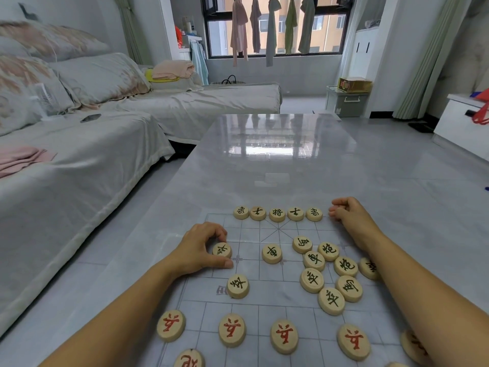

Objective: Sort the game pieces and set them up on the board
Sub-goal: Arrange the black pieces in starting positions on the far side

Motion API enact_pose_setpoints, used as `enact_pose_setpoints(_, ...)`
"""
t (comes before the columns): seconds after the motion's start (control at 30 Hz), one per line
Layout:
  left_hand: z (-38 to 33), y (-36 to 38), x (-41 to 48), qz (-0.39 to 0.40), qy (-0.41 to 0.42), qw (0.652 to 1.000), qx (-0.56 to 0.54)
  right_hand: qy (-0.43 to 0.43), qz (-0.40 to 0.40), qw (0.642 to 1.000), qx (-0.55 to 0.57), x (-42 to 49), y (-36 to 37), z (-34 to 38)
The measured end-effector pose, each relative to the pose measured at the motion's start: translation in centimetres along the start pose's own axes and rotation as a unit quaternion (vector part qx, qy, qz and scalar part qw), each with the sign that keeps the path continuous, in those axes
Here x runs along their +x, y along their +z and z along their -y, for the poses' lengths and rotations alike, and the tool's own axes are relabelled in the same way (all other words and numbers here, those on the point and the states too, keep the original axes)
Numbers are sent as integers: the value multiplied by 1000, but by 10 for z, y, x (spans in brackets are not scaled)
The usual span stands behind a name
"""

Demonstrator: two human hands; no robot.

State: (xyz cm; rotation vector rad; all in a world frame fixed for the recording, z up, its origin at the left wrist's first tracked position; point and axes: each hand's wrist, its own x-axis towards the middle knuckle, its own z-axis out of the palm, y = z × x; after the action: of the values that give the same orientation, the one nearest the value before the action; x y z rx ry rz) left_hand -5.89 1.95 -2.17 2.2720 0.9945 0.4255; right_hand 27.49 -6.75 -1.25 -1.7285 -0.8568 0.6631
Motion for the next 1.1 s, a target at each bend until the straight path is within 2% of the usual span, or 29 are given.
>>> enact_pose_setpoints(0.17,0,1,1,-6,-2,1000,-8,1,6,1000,16,0,0,0)
enact_pose_setpoints(0.3,3,0,2,-10,0,1000,-22,7,55,998,2,-2,-12,8)
enact_pose_setpoints(0.5,7,0,3,-5,26,999,-19,-27,27,991,-131,-25,-58,9)
enact_pose_setpoints(0.63,8,0,5,10,25,1000,-11,-67,32,949,-306,-62,-71,-14)
enact_pose_setpoints(0.7,7,-1,5,14,18,1000,-12,-104,43,937,-330,-76,-66,-19)
enact_pose_setpoints(0.77,5,0,4,-1,21,1000,-18,-126,49,939,-317,-84,-58,-19)
enact_pose_setpoints(0.87,5,2,3,-42,-4,998,-38,-110,43,961,-251,-87,-55,-20)
enact_pose_setpoints(0.97,5,2,4,-35,-4,999,-23,-91,33,978,-182,-89,-60,-20)
enact_pose_setpoints(1.1,5,2,4,-22,13,999,-25,-87,38,983,-155,-91,-59,-18)
